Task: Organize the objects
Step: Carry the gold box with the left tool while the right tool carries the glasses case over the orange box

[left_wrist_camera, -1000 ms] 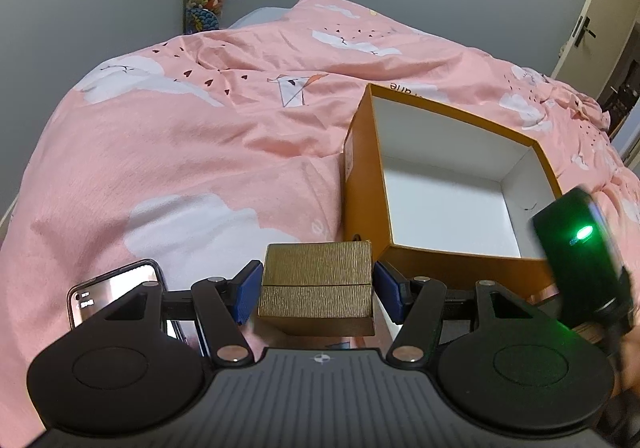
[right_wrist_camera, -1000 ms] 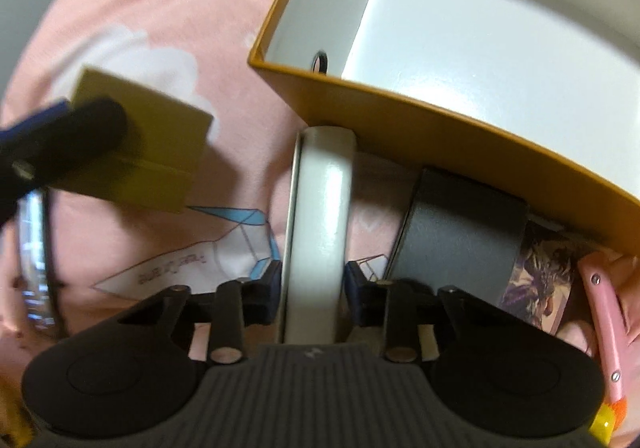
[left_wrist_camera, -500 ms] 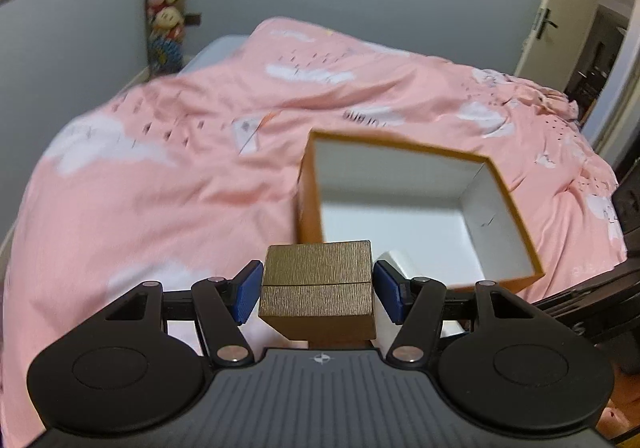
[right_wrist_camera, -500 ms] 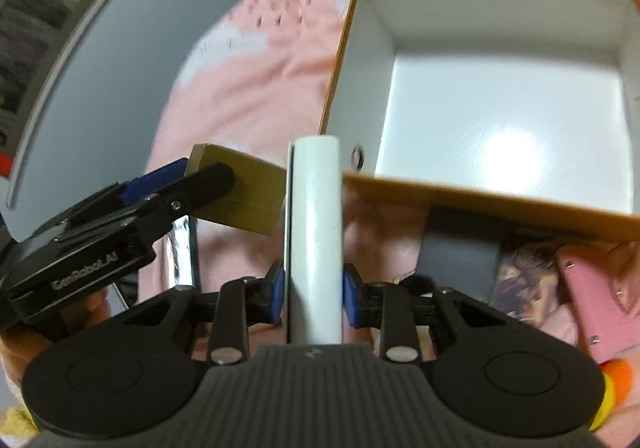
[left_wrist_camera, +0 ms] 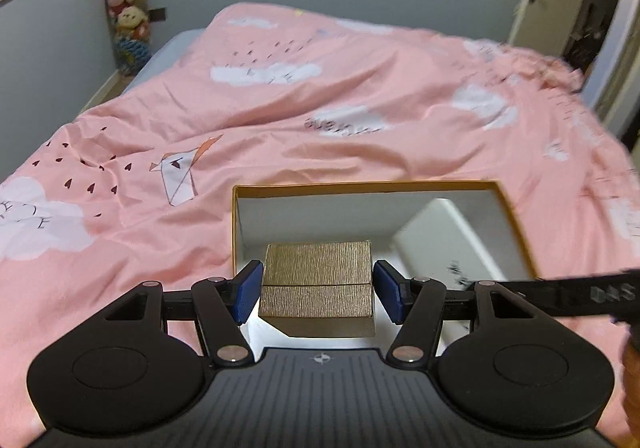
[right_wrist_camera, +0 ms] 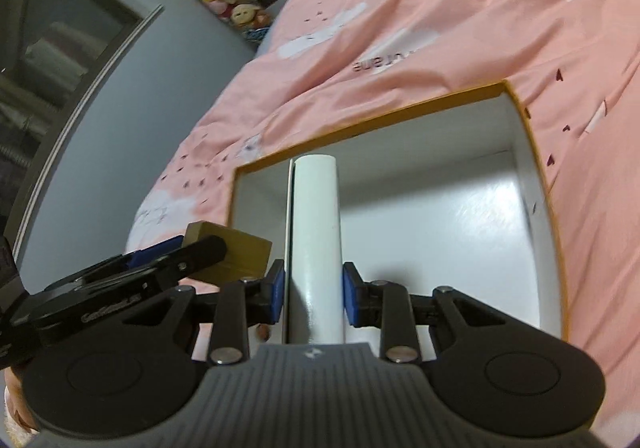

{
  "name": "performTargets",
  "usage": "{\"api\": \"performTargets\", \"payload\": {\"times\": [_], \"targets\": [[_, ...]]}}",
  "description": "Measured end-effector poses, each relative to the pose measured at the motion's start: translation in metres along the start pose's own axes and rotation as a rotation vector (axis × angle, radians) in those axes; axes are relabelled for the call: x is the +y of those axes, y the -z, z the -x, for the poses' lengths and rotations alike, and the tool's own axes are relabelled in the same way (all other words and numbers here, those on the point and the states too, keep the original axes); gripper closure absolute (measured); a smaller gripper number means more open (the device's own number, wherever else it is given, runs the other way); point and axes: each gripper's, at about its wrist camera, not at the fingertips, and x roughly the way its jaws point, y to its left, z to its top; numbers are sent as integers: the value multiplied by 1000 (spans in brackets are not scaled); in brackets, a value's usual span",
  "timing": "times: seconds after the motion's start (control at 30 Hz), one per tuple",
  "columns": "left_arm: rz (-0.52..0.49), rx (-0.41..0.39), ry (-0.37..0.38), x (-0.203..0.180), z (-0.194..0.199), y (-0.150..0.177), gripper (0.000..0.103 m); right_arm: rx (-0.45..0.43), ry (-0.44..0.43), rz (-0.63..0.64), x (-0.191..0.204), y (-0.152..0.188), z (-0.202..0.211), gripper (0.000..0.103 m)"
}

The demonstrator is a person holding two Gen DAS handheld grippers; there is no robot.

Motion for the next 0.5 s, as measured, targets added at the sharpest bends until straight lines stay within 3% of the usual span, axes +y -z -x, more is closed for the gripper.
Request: {"api": "performTargets", "payload": {"times": [0.23, 0.5], "targets": [[-98, 44, -148, -17, -65, -2, 34, 50, -9, -39, -29, -18, -40, 72], [-211, 31, -282, -36, -104, 0, 33, 114, -25, -68, -47, -28, -74, 72]]}}
